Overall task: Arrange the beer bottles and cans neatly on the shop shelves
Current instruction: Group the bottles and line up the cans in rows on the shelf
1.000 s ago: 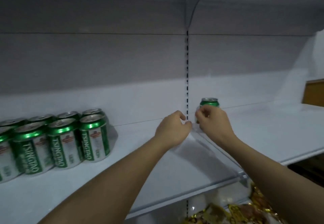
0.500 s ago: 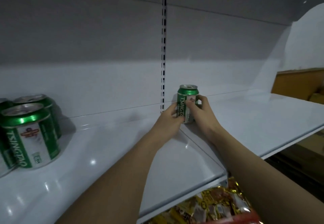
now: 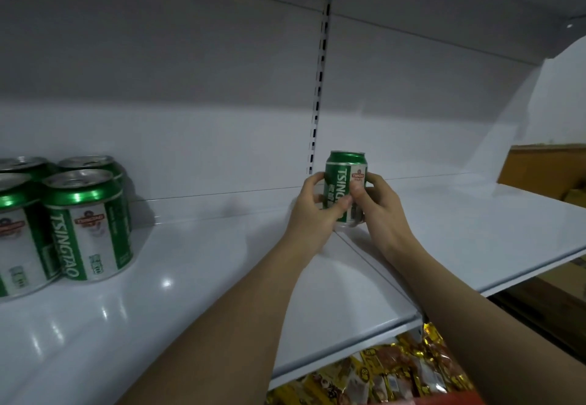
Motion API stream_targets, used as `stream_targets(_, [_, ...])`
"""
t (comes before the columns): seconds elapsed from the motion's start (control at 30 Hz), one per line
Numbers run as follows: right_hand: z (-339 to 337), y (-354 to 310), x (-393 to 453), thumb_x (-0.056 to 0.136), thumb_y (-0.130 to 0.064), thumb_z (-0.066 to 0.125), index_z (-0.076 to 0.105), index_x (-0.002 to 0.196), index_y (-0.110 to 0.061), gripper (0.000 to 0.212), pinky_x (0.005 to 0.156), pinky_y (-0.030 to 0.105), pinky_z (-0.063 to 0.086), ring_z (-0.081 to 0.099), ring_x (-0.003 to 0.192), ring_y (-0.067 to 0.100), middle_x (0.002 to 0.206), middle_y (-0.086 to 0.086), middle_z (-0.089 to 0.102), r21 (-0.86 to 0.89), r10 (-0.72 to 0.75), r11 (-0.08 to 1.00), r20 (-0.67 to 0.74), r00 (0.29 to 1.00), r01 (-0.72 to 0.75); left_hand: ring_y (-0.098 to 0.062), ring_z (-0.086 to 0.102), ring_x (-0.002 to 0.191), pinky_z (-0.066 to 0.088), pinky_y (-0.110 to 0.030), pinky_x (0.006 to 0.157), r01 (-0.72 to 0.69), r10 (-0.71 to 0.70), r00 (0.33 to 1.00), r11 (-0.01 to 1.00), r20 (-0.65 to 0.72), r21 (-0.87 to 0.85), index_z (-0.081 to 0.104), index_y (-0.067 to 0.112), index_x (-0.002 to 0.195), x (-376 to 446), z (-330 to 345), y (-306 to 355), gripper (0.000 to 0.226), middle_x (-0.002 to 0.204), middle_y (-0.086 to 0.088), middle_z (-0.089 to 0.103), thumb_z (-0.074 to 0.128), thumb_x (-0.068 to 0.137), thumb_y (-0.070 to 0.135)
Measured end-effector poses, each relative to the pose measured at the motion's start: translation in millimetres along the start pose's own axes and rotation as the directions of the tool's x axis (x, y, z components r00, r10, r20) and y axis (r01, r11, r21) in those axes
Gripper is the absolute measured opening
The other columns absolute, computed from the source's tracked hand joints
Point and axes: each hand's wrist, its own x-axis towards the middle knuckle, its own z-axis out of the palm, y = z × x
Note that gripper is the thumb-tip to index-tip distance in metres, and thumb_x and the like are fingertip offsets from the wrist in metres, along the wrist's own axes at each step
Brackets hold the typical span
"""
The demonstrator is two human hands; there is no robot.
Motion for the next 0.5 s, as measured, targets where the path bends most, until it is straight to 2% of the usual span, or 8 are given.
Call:
stream_targets(0.1, [1, -1, -1, 0.103, -0.034, 0.048, 0.058, 0.126, -0.019, 0.029, 0.077, 0.034, 0.057, 0.07, 0.095, 0.018, 0.105, 0.005, 0.072, 0.01, 0.0, 1.0, 0.031, 1.0, 0.0, -0.022, 0.068, 0.097, 0.059, -0.043, 0.085, 0.006, -0.006, 1.0, 0.999, 0.001, -0.049, 0.046, 0.031, 0.129, -1, -2, -1, 0.055, 0.106, -0.004, 0.065, 0.076, 0.084, 0.02])
stream_targets(0.2, [3, -4, -2, 0.104, -0.035, 0.043, 0.057, 0.126, -0.018, 0.031, 0.072, 0.029, 0.055, 0.071, 0.093, 0.016, 0.104, 0.004, 0.071, 0.007, 0.026, 1.0, 0.071, 0.997, -0.027, -0.022, 0.07, 0.093, 0.058, -0.042, 0.084, -0.011, 0.009, 0.999, 0.999, -0.045, -0.033, 0.047, 0.028, 0.129, -3, -3, 0, 0.057, 0.099, -0.001, 0.066, 0.078, 0.082, 0.018])
stream_targets(0.37, [3, -15, -8, 0.102, -0.043, 0.044, 0.056, 0.123, -0.013, 0.038, 0.073, 0.034, 0.056, 0.07, 0.09, 0.012, 0.109, 0.005, 0.069, -0.026, 0.106, 0.994, 0.086, 0.991, -0.104, -0.027, 0.069, 0.095, 0.055, -0.047, 0.089, 0.018, -0.015, 0.997, 0.999, -0.07, 0.043, 0.046, 0.027, 0.127, -18, 3, 12, 0.056, 0.102, -0.007, 0.066, 0.078, 0.082, 0.021])
stream_targets(0.5, [6, -43, -17, 0.099, -0.046, 0.049, 0.05, 0.126, -0.015, 0.041, 0.066, 0.03, 0.059, 0.07, 0.087, 0.009, 0.115, 0.004, 0.064, -0.005, 0.117, 0.993, 0.123, 0.986, -0.117, -0.022, 0.065, 0.101, 0.054, -0.036, 0.091, -0.052, 0.054, 0.998, 0.991, -0.014, 0.122, 0.045, 0.028, 0.132, -32, -16, 31, 0.053, 0.106, -0.003, 0.063, 0.073, 0.087, 0.024])
